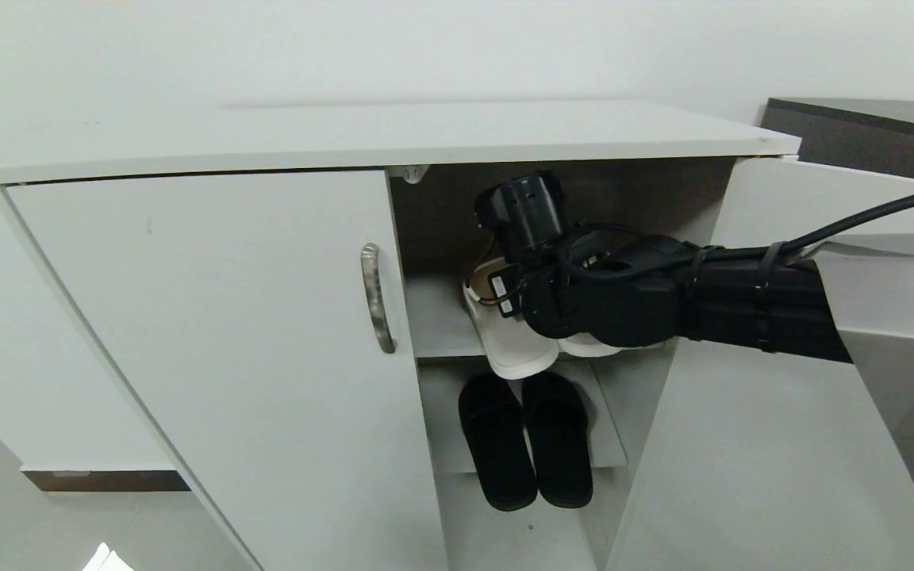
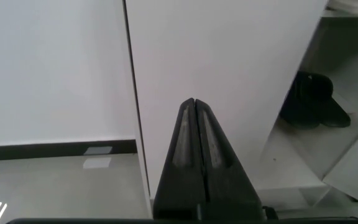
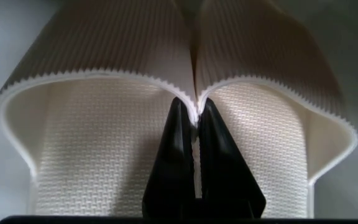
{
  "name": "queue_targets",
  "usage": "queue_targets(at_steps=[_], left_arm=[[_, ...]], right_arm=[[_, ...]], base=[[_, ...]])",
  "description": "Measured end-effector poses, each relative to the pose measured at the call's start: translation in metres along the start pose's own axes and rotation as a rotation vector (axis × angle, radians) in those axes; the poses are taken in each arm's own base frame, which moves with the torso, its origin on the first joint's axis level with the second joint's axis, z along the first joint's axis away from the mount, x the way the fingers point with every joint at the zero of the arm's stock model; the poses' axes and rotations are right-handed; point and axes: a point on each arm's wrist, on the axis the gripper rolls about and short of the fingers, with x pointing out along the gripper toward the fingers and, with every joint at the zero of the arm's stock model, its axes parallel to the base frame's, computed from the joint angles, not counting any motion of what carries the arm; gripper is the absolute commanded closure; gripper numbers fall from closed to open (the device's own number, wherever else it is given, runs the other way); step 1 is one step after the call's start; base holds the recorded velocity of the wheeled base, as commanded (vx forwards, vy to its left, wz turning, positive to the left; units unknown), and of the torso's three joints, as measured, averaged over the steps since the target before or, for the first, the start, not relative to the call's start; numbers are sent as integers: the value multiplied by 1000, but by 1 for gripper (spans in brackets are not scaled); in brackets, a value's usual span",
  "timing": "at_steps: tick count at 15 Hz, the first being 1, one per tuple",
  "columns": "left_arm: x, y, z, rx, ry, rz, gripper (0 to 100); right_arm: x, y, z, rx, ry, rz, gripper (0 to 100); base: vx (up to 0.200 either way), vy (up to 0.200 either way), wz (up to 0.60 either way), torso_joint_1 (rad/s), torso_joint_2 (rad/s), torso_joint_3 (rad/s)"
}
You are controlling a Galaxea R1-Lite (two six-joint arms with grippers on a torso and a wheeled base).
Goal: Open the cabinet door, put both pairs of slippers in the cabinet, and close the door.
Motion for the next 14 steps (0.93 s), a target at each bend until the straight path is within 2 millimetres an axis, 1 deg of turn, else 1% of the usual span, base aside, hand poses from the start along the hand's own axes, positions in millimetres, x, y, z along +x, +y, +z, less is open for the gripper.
queue_targets(at_steps=[4,7,12,13,14], left_arm=[[0,0,0,0,0,-1,100],[0,0,0,0,0,-1,100],[0,0,0,0,0,-1,100],[0,0,0,0,0,-1,100],[0,0,0,0,0,-1,100]], right_arm=[[6,-4,-2,24,9,-13,100],[16,-11,-6,56,25,-39,100],[29,-15,-14,65,51,-61,100],[30,-13,-16,62,54,-61,0],[31,-12,-16,61,55,-60,0]], base=[[0,0,0,0,0,0],[0,0,0,0,0,0],[0,0,0,0,0,0],[0,0,0,0,0,0],[0,0,0,0,0,0]])
